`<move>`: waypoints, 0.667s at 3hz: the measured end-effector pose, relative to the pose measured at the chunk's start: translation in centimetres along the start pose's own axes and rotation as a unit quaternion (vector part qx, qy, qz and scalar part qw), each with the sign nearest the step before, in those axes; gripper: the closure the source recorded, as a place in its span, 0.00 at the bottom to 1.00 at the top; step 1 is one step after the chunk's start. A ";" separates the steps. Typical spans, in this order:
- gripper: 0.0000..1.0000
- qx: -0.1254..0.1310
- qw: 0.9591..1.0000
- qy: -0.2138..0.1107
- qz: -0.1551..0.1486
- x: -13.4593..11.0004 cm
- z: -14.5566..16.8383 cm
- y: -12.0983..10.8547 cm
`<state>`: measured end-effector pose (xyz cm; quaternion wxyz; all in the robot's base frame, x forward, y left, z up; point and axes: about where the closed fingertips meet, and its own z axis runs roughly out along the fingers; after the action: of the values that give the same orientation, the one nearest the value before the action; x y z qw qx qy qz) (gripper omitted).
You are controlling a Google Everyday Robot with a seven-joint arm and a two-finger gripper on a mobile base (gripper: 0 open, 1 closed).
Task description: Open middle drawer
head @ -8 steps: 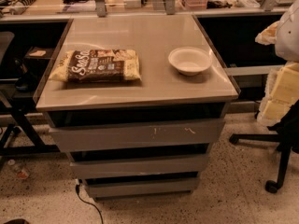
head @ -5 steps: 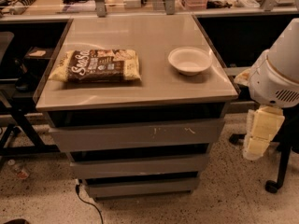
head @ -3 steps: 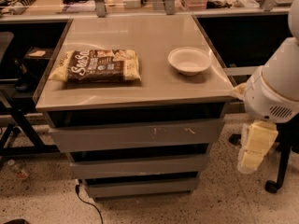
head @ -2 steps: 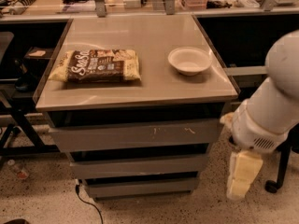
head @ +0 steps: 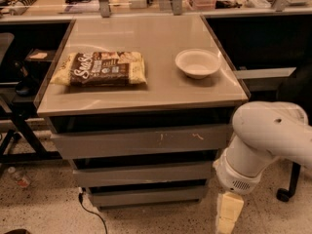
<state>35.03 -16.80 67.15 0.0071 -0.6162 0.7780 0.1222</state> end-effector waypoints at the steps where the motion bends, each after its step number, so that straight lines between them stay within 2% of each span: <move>1: 0.00 -0.004 1.000 -0.001 0.004 0.1 0.4 0.0; 2: 0.00 -0.012 1.000 -0.005 -0.006 -0.5 1.8 0.3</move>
Offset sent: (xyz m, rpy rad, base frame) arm -0.0078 0.0186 -0.0318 0.0417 0.0305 0.0369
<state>34.57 -15.93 65.50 0.0047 -0.6205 0.7725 0.1347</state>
